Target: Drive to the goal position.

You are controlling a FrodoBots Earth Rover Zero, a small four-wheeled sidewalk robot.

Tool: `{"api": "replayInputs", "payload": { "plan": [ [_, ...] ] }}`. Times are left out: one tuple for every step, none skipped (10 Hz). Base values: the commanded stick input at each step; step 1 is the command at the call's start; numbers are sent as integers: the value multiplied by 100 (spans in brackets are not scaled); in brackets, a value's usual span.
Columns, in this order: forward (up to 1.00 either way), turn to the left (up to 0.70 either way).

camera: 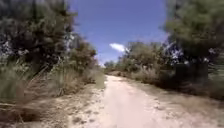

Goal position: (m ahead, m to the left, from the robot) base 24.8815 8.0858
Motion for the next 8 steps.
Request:
{"api": "replayInputs", "payload": {
  "plan": [
    [70, -31],
    [70, -16],
    [70, -2],
    [70, 0],
    [70, 0],
    [70, 0],
    [70, 0],
    [70, 0]
  ]
}}
